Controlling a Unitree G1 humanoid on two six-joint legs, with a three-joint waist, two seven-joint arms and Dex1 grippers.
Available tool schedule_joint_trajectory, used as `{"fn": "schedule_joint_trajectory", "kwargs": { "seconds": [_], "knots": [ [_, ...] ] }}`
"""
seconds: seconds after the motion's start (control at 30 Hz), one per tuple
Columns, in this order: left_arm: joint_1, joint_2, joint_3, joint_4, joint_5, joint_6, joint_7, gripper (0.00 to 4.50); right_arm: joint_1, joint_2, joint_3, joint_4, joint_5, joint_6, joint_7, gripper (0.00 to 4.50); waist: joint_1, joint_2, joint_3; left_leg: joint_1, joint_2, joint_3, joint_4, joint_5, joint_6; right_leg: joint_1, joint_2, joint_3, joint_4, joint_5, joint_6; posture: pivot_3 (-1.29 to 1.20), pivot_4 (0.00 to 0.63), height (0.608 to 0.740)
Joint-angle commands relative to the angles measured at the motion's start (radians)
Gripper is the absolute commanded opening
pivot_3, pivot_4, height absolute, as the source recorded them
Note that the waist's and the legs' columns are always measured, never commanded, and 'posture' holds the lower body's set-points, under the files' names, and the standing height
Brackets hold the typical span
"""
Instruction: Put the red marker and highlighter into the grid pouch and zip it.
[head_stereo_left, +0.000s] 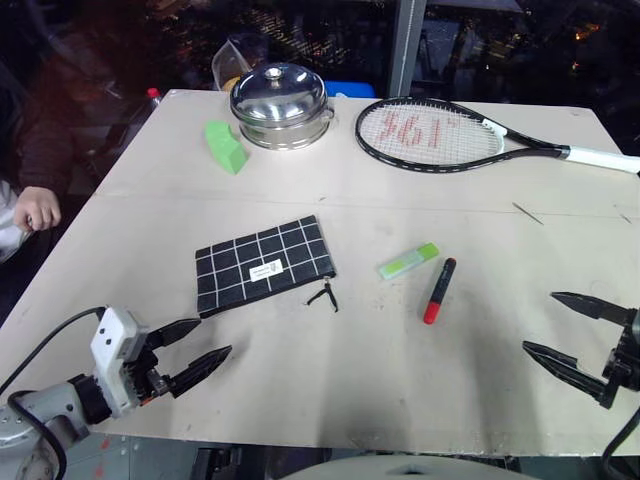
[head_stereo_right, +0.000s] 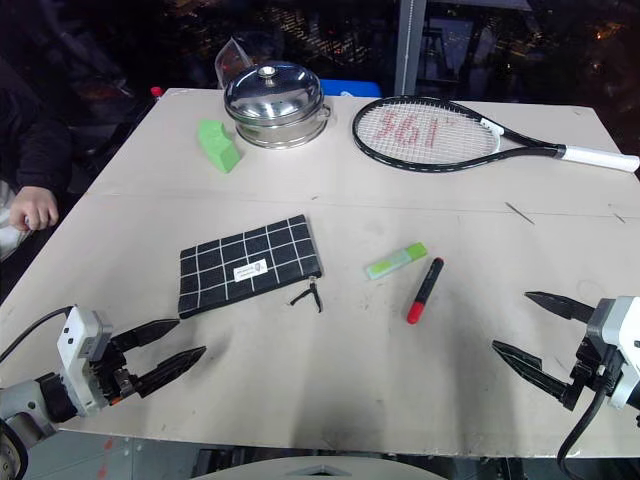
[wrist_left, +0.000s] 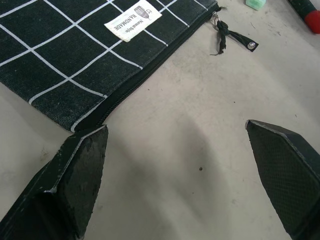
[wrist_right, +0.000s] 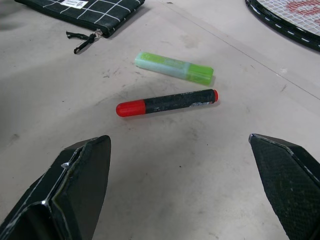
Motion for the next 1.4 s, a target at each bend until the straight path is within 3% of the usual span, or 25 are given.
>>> {"fn": "schedule_joint_trajectory", "kwargs": {
  "seconds": [0.03, 0.17, 0.33, 0.43, 0.57, 0.7, 0.87, 1.0, 1.4],
  "knots": [
    [-0.004, -0.011, 0.027, -0.033, -0.028, 0.009, 0.024, 4.47, -0.051, -0.012, 0.026, -0.05, 0.025, 0.006, -0.032, 4.49, 0.0, 0.0, 0.0, 0.0, 0.0, 0.0, 0.0, 0.0, 0.0, 0.0, 0.0, 0.0, 0.0, 0.0, 0.0, 0.0, 0.15, 0.74],
    [-0.041, -0.063, 0.063, -0.031, -0.09, 0.043, 0.097, 4.47, -0.219, -0.036, 0.156, -0.143, 0.095, 0.078, -0.128, 4.49, -0.013, 0.0, 0.001, 0.001, 0.0, -0.001, 0.001, 0.0, 0.0, 0.0, 0.0, 0.001, 0.002, 0.0, 0.0, 0.0, 0.15, 0.74],
    [-0.024, -0.121, 0.107, -0.11, -0.145, 0.083, 0.201, 4.47, -0.318, -0.074, 0.193, -0.121, 0.152, 0.11, -0.115, 4.49, -0.006, -0.002, 0.0, -0.002, -0.001, -0.003, 0.001, 0.002, 0.005, -0.001, 0.001, 0.0, 0.0, 0.001, 0.001, 0.0, 0.15, 0.74],
    [-0.035, -0.126, 0.127, -0.119, -0.087, 0.058, 0.278, 4.47, -0.352, -0.087, 0.207, -0.09, 0.172, 0.103, -0.076, 4.49, 0.002, -0.003, -0.001, -0.004, -0.002, -0.004, 0.001, 0.002, 0.006, -0.001, 0.001, -0.001, -0.002, 0.003, 0.003, 0.0, 0.15, 0.74],
    [-0.023, -0.013, 0.096, 0.019, 0.283, -0.335, 0.219, 4.47, -0.36, -0.087, 0.227, -0.061, 0.148, 0.026, 0.023, 4.49, 0.002, -0.004, -0.001, -0.003, -0.003, -0.007, 0.002, 0.002, 0.006, 0.001, 0.0, -0.004, -0.002, 0.001, -0.001, 0.0, 0.15, 0.74],
    [-0.034, 0.088, 0.042, 0.224, 0.554, -0.746, 0.229, 4.47, -0.322, -0.093, 0.254, -0.047, 0.086, -0.077, 0.134, 4.49, 0.002, -0.003, -0.002, -0.003, -0.003, -0.006, 0.002, 0.002, 0.006, 0.001, 0.0, -0.004, -0.002, 0.003, -0.004, 0.0, 0.15, 0.74],
    [-0.165, 0.184, -0.04, 0.478, 0.667, -1.003, 0.259, 4.47, -0.272, -0.067, 0.263, -0.066, 0.074, -0.146, 0.173, 4.49, 0.004, -0.003, -0.002, -0.004, -0.002, -0.006, 0.001, 0.001, 0.007, 0.001, -0.003, -0.005, -0.004, 0.003, -0.004, 0.0, 0.15, 0.74],
    [-0.324, 0.23, -0.175, 0.646, 0.759, -1.172, 0.288, 4.47, -0.206, -0.027, 0.26, -0.086, 0.054, -0.192, 0.162, 4.49, 0.006, -0.003, -0.002, -0.004, -0.002, -0.006, 0.001, 0.001, 0.007, 0.001, -0.005, -0.009, -0.003, 0.003, -0.004, 0.0, 0.15, 0.74],
    [-0.825, 0.168, -0.533, 1.069, 1.002, -1.518, 0.467, 4.47, -0.117, -0.04, 0.186, -0.19, 0.096, -0.152, 0.056, 4.49, 0.021, 0.007, -0.008, -0.003, -0.003, -0.006, 0.003, 0.001, 0.007, 0.006, -0.006, -0.012, -0.003, 0.004, 0.003, 0.0, 0.15, 0.74]
  ]
}}
